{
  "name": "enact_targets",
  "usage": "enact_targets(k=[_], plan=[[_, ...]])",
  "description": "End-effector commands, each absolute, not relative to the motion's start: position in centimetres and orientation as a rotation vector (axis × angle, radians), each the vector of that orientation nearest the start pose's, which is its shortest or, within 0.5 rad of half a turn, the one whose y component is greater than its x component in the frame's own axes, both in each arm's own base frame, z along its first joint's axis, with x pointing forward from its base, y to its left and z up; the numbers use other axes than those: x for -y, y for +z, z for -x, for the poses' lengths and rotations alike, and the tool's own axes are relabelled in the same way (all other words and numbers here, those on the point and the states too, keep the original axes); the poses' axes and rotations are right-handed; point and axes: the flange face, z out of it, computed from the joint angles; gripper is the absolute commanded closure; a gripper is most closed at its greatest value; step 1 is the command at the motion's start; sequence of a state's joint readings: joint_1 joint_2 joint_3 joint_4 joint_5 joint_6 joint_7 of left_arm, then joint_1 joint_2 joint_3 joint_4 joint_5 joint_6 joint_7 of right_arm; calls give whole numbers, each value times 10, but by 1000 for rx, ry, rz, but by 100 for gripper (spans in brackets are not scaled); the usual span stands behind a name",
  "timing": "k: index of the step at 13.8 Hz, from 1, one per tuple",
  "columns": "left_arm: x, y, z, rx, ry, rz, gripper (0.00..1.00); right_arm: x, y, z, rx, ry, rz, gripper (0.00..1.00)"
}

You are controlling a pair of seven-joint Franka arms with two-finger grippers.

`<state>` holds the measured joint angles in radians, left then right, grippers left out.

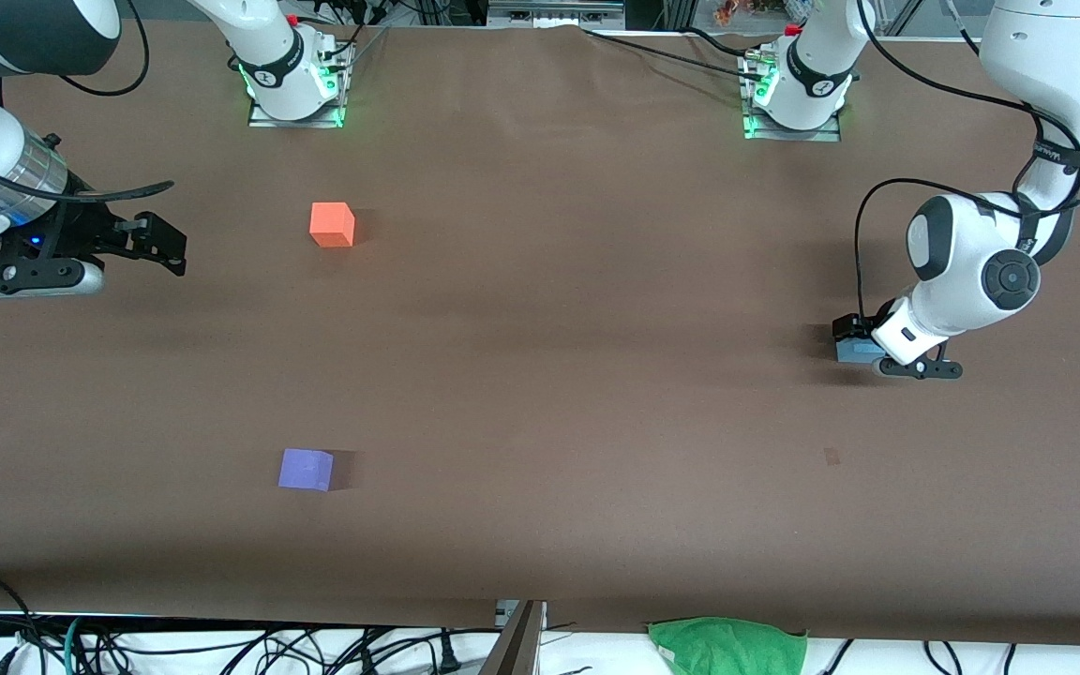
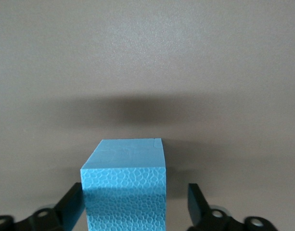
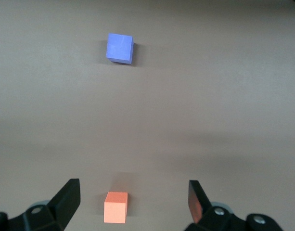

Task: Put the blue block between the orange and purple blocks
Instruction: 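Lower the left gripper over the light blue cube and close it, then carry the blue cube with the left gripper toward the table middle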

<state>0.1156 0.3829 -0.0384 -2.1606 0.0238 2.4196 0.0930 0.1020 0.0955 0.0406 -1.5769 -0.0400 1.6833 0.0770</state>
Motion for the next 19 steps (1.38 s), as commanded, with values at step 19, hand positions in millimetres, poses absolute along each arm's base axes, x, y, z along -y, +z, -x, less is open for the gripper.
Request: enact_targets(k=[19], plan=[[352,285,-582,168,-65,3180,68,-74,578,-588,111,-27,3172,0]])
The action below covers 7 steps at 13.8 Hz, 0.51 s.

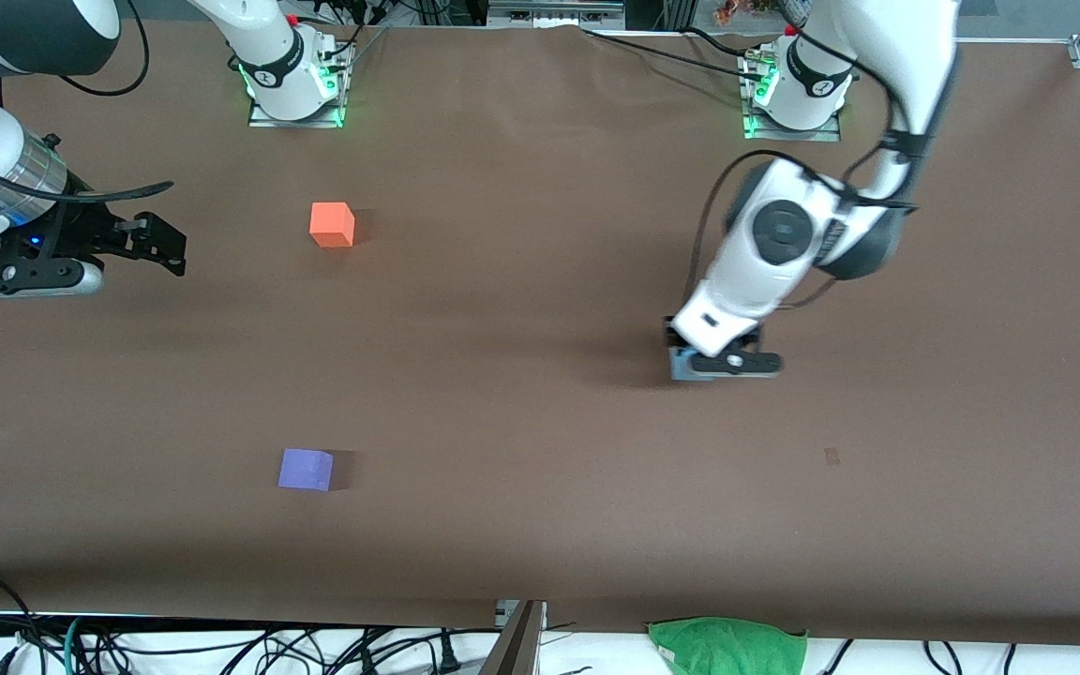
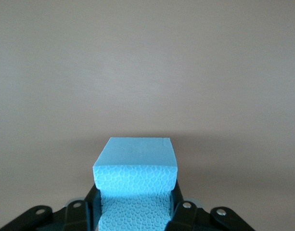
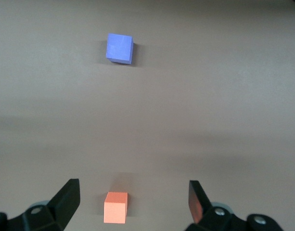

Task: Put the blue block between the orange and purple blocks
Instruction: 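Carry the blue cube with the left gripper toward the table middle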

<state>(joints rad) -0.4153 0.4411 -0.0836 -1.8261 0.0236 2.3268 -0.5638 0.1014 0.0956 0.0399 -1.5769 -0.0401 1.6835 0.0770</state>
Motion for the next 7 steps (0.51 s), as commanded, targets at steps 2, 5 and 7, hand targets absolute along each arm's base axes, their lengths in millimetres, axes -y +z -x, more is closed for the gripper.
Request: enact_targets(k=[2,5,7], plan=[[406,273,-573,223,-73,3193,65,-70,578,-589,98,-29,3170,1],[457,241,-561,277,-54,3198,59,-66,578,-592,83,-52,3165,1],[483,224,-551,237,-44,3202,59,-66,574,-594,84,-44,3170,1]])
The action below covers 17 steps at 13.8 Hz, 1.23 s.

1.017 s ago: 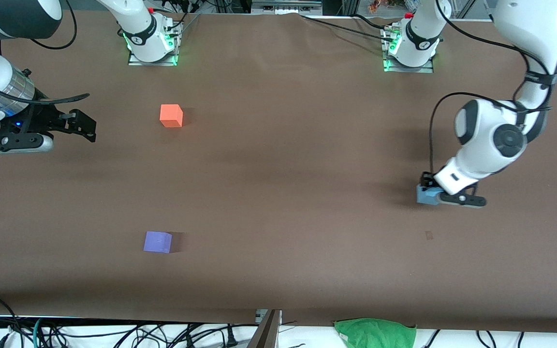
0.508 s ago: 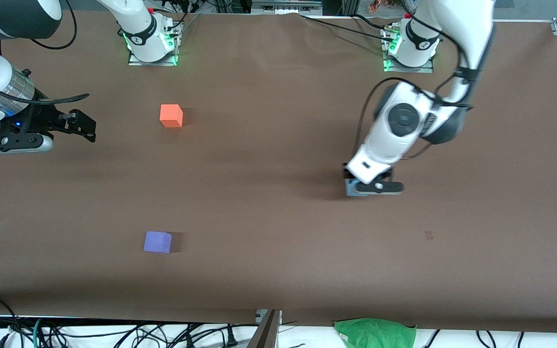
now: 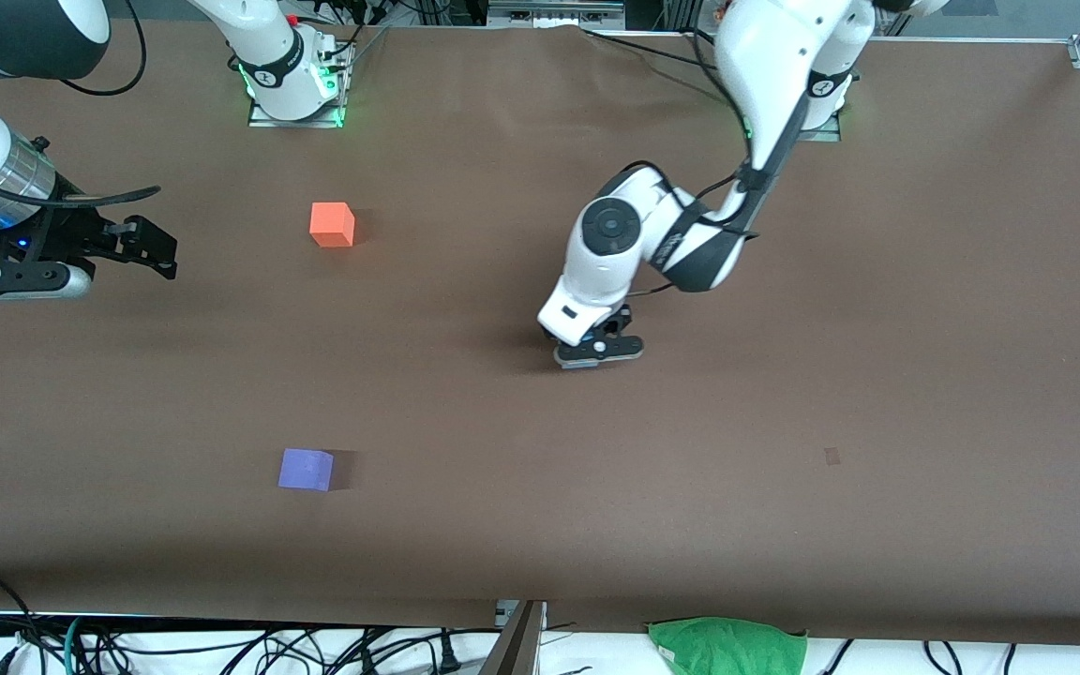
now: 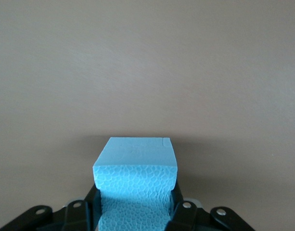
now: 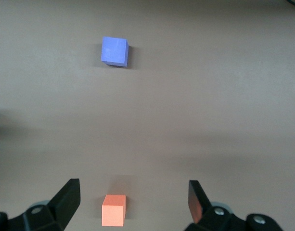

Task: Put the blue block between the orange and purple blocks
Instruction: 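Carry the blue cube with the left gripper toward the table middle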

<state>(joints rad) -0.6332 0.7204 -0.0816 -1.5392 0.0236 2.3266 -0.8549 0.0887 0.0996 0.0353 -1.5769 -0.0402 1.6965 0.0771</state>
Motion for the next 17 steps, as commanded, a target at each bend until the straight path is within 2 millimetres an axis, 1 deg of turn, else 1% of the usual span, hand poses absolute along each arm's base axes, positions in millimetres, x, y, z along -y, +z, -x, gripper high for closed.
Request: enact_targets(k=[1,2,3,4,5,6,7,8,9,11,12,13,14,15,16,17], plan=[[499,213,-542,253,-18,3209,59,-64,572,-594,80,-39,3170,0],[509,207,-540,297,-5,3217,58,-60,570,-595,72,-31,3171,1],[513,201,-539,309,-3,3219,57,-58,570,-596,65,-33,3170,1],[513,198,-539,312,3,3215,40,-57,570,-596,63,-34,3171,1],[512,201,-541,314,-5,3217,2,-56,560,-600,56,-7,3174,1],[508,213,-547,320,-24,3220,0,-55,550,-605,55,19,3176,1],[502,232,-552,329,-22,3210,0,-57,544,-607,61,33,3183,1],[492,247,-556,345,17,3182,0,-59,534,-610,70,57,3186,1],[478,265,-566,394,53,3174,0,-61,524,-613,75,82,3184,1],[443,323,-594,483,44,3246,0,-70,511,-620,95,77,3179,1],[412,347,-607,490,35,3263,0,-78,497,-627,113,70,3176,1],[381,367,-617,473,47,3260,0,-96,478,-631,163,102,3176,1],[351,388,-627,467,52,3253,0,-111,468,-628,192,134,3172,1],[321,407,-634,459,62,3237,0,-131,449,-629,206,182,3155,1],[298,424,-638,429,65,3237,0,-163,433,-627,242,208,3109,1],[273,441,-642,391,59,3244,0,-194,410,-627,259,239,3064,1]])
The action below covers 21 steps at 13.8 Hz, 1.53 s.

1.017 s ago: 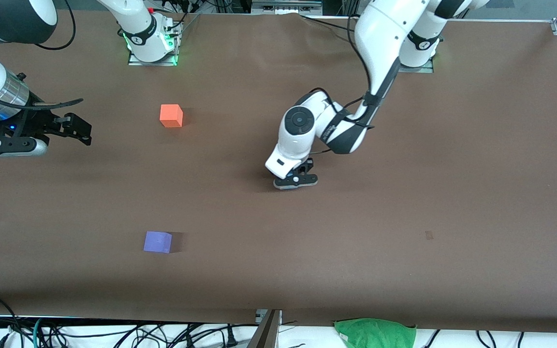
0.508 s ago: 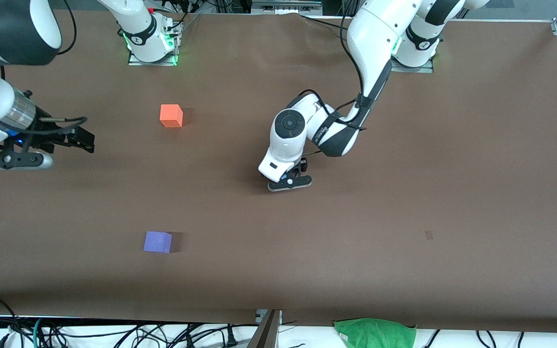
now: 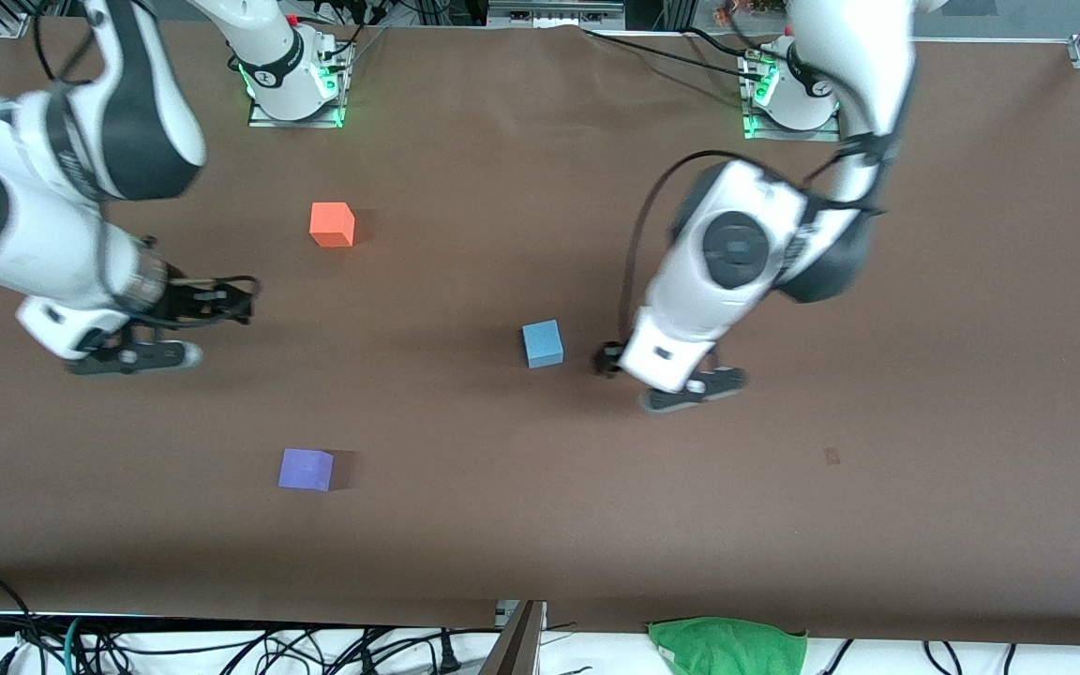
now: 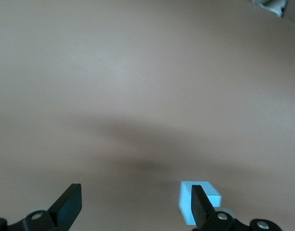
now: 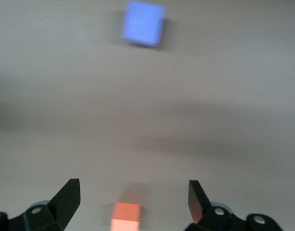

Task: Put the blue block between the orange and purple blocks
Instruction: 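Release the blue cube with the left gripper while the right gripper reaches it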

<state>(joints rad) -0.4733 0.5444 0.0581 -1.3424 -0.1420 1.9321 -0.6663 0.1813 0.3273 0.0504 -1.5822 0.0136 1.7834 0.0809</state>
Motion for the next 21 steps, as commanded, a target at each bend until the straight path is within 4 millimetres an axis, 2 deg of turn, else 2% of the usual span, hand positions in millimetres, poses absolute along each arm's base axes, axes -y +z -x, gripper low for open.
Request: enact_targets(k=[1,2,3,5,6,7,8,9,11,13,15,17,19,21], plan=[[250,457,-645,350,54,3252,0,-226,392,-628,278,212,3033,1],[221,477,-647,340,41,3256,0,-268,374,-621,292,182,3022,1],[186,492,-645,344,56,3254,0,-314,354,-609,231,151,3034,1],[122,524,-635,291,74,3260,0,-391,322,-593,21,30,3012,1],[88,540,-630,261,79,3260,0,-429,309,-586,-13,-32,2982,1],[54,555,-624,250,74,3261,0,-457,294,-579,-37,-59,2962,1],[29,569,-616,232,73,3266,0,-481,283,-572,-34,-86,2946,1],[9,579,-609,224,84,3270,0,-496,274,-567,-15,-100,2943,1],[-16,594,-594,227,111,3242,0,-502,263,-565,31,-115,2958,1],[-21,607,-581,206,133,3200,0,-500,256,-565,127,-157,3002,1],[-17,606,-573,84,191,3209,0,-499,247,-565,176,-163,3020,1],[-20,594,-572,70,232,3202,0,-504,234,-560,192,-150,3025,1],[-15,597,-572,46,227,3165,0,-515,222,-553,205,-189,2996,1],[-8,593,-576,14,233,3131,0,-519,212,-548,218,-180,3002,1]])
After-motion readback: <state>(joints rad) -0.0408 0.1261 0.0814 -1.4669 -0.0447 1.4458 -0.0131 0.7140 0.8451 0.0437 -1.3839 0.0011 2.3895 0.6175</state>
